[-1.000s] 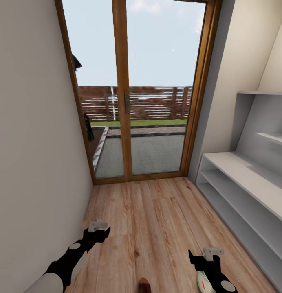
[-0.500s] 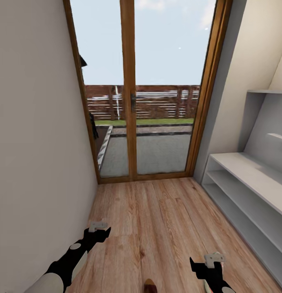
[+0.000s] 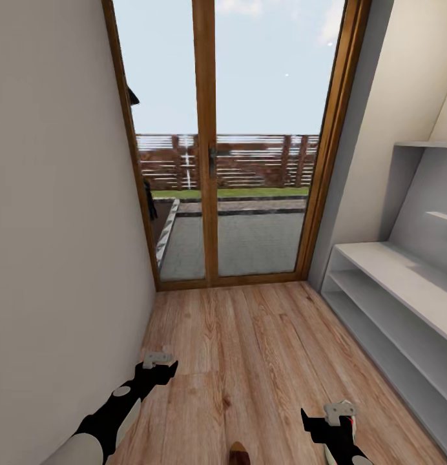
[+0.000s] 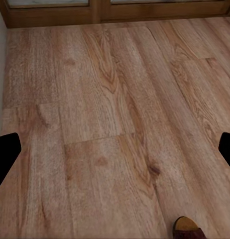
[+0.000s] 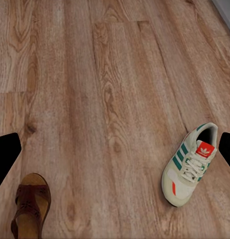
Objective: Pick up the two gym shoes and the two sandals from the corridor floor and place them onto the hallstand (shoe rack) in the corridor, making sure they are on the rack and not on the floor. Arrange them so the two gym shoes are next to each other and the two sandals are next to each other.
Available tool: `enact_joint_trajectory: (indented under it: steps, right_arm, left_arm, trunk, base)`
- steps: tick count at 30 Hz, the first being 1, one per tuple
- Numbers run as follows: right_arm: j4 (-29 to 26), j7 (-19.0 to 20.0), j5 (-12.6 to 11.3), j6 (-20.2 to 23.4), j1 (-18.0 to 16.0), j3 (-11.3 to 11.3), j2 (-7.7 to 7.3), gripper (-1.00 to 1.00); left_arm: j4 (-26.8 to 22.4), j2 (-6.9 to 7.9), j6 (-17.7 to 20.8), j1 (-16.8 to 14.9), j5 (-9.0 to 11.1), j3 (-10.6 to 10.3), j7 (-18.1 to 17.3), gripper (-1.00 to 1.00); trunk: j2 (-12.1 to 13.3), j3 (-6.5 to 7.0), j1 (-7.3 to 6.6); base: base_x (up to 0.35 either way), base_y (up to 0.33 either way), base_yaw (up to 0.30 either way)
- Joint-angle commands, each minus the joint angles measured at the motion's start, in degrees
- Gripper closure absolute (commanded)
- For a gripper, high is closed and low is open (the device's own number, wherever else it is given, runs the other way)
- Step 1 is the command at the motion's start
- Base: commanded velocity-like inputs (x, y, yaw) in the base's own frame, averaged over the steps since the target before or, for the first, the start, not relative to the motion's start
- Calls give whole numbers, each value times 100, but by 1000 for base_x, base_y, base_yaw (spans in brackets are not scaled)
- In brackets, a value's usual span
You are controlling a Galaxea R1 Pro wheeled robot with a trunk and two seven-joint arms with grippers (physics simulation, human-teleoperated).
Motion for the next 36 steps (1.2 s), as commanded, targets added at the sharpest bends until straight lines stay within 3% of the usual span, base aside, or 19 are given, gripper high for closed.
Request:
enact_joint_trajectory:
  steps: [1, 19, 36]
  right_arm:
    - [4, 6, -16, -17, -3, -3, 0, -100]
    - [9, 6, -20, -22, -3, -3, 3, -100]
    - [9, 6, -28, -22, -3, -3, 2, -100]
  left_arm:
    - [4, -5, -17, -4, -7, 11, -19, -100]
    - [4, -31, -16, -3, -8, 7, -19, -100]
    - [4, -74, -17, -3, -8, 5, -19, -100]
  trunk:
    - [-3, -6, 0]
    - [-3, -14, 0]
    - [-3, -20, 0]
  base:
    - [0, 0, 2]
    - [29, 98, 31]
    - [2, 8, 15]
